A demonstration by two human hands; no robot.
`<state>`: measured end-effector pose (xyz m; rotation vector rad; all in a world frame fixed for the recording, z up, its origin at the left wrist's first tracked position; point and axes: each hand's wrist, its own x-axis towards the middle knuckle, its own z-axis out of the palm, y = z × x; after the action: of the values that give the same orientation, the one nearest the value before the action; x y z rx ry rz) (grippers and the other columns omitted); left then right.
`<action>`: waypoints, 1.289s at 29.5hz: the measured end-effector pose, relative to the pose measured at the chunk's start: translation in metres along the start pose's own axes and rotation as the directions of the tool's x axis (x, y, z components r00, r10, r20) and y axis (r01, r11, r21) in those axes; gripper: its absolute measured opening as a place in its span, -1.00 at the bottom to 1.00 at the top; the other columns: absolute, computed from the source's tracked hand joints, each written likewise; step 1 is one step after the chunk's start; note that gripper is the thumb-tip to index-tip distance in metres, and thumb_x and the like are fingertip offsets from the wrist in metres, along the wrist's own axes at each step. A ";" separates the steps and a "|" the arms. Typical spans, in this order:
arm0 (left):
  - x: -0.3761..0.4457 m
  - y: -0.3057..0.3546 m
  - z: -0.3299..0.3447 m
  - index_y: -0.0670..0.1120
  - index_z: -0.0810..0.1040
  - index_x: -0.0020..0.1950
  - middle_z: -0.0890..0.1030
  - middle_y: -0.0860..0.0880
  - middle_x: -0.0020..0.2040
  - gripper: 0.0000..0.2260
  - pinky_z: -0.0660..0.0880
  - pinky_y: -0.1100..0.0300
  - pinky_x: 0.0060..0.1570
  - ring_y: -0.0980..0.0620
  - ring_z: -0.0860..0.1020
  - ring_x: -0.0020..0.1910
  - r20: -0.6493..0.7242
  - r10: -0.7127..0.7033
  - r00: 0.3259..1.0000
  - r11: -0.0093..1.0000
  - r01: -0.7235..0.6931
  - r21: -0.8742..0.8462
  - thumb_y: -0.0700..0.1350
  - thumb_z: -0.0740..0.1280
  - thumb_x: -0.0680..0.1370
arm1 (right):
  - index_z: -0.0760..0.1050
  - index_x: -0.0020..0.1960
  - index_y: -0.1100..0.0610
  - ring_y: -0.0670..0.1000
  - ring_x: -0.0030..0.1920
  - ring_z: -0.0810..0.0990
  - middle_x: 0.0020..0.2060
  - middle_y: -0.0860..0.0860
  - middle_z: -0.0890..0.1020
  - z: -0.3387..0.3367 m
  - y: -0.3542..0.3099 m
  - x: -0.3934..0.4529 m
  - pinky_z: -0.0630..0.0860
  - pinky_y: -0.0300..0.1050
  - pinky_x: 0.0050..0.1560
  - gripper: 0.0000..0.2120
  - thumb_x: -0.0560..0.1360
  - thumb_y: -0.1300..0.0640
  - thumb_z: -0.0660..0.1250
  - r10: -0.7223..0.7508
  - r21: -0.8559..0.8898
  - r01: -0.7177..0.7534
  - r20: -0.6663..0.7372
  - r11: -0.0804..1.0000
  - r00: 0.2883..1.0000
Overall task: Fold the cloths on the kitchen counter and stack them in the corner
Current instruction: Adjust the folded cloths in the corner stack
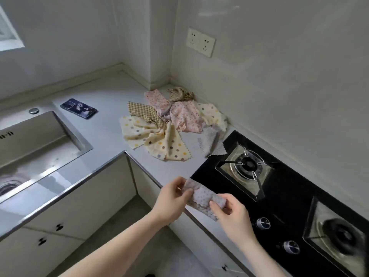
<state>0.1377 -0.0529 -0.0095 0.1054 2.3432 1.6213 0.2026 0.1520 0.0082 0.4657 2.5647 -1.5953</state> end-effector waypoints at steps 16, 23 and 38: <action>-0.060 0.190 0.136 0.02 0.61 -0.08 0.69 0.01 -0.19 -0.86 0.63 -0.11 -0.09 -0.04 0.66 -0.18 0.519 0.291 0.804 0.898 -0.416 0.142 0.06 0.41 0.60 | 0.64 0.13 0.00 -0.16 0.00 0.72 -0.04 -0.11 0.75 -0.189 0.011 -0.192 0.65 -0.18 0.01 -0.85 0.57 0.06 0.45 0.135 0.202 -0.056 -0.400 0.978 0.907; -0.102 0.249 0.275 0.06 0.62 -0.14 0.69 0.12 -0.24 -0.87 0.62 0.18 -0.21 0.16 0.66 -0.25 0.574 0.345 0.743 0.846 -0.511 0.152 0.02 0.44 0.59 | 0.66 0.03 0.00 -0.10 -0.06 0.72 -0.11 -0.08 0.75 -0.299 0.080 -0.251 0.67 -0.05 0.01 -0.94 0.57 0.08 0.44 0.169 0.173 -0.094 -0.497 0.980 0.851; -0.133 0.304 0.468 -0.02 0.65 -0.07 0.72 0.02 -0.24 -0.84 0.67 0.05 -0.08 0.09 0.69 -0.28 0.805 0.160 0.571 0.822 -0.529 0.211 0.06 0.44 0.58 | 0.64 -0.14 0.02 -0.12 -0.28 0.68 -0.29 -0.06 0.72 -0.420 0.191 -0.313 0.52 -0.28 -0.32 -0.92 0.51 0.04 0.46 0.388 0.264 -0.285 -0.676 0.921 0.626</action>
<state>0.3631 0.4518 0.1458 1.1997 1.9613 0.8244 0.5936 0.5367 0.1061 1.8095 2.5618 -1.6537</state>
